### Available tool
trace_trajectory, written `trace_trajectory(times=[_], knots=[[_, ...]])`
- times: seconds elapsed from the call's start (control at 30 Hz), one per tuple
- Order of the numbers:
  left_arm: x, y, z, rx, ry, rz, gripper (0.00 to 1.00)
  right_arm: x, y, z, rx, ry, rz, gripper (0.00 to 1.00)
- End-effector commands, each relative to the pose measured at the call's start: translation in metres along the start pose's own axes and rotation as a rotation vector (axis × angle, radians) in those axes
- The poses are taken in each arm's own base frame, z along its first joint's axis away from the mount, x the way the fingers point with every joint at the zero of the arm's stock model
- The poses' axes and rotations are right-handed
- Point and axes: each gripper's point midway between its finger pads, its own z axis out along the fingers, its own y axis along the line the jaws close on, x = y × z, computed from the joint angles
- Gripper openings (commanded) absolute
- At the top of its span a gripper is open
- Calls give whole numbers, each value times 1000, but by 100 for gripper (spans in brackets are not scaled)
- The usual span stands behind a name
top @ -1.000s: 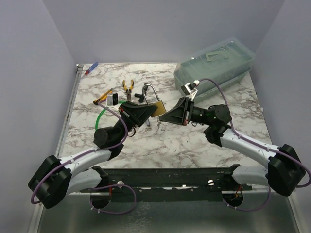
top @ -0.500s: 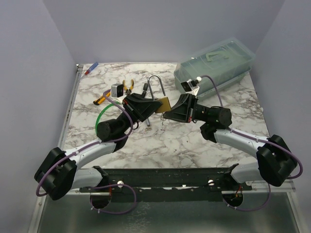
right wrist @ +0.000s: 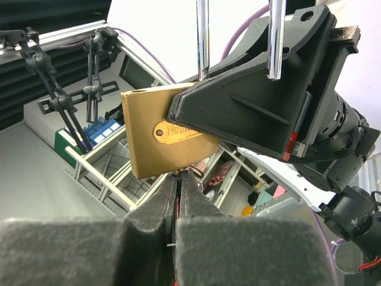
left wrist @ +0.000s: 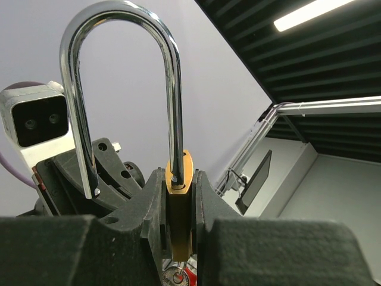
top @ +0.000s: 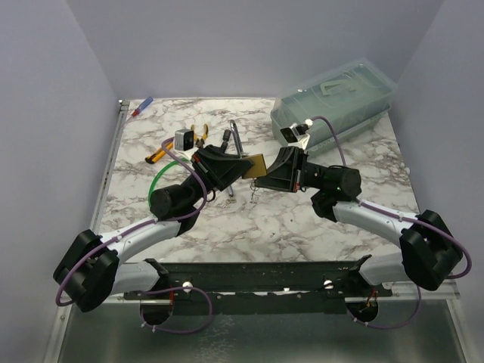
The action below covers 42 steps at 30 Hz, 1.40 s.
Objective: Unlock with the key
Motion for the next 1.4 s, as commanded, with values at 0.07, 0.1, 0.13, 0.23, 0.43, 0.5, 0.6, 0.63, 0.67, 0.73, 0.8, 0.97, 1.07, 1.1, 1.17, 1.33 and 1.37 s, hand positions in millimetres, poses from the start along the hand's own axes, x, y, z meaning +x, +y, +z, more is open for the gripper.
trace_trajectory(times=[0.07,0.1,0.13,0.23,0.43,0.5,0.6,0.63,0.67,0.73,0.8,0.97,1.07,1.1,1.17,1.33,1.37], knots=[[27,-28,-8,135,129,50,0,-15,8,5,1,-72,-22,3],[26,-27,-8,129,123,56,0,-15,7,4,18,-73,-28,6],[26,-26,-8,121,120,60,0,-14,4,2,39,-74,-33,10],[24,-22,-8,87,108,85,0,-13,3,-1,93,-77,-66,20],[11,-8,-11,-29,34,141,0,-10,-5,-10,224,-81,-118,41],[6,0,-14,-79,5,153,0,-9,-5,-12,259,-76,-140,45],[3,7,-17,-125,-13,162,0,-6,-14,-20,356,-67,-163,54],[3,8,-17,-131,-15,161,0,-7,-17,-23,392,-68,-182,57],[3,9,-18,-134,-15,157,0,-9,-19,-25,431,-70,-201,60],[4,11,-18,-140,-14,148,0,-13,-23,-31,505,-74,-242,64],[5,13,-19,-147,-12,140,0,-17,-26,-34,563,-61,-293,66],[4,21,-22,-171,-20,134,0,-19,-35,-40,648,-17,-333,66],[5,26,-25,-187,-23,126,0,-17,-39,-41,665,6,-336,65],[5,28,-26,-192,-25,124,0,-16,-41,-42,668,14,-334,65],[5,30,-27,-198,-26,124,0,-15,-44,-42,670,29,-331,64],[6,33,-26,-203,-22,121,0,-13,-50,-41,673,56,-325,61],[7,34,-26,-205,-20,119,0,-13,-51,-41,675,58,-325,60]])
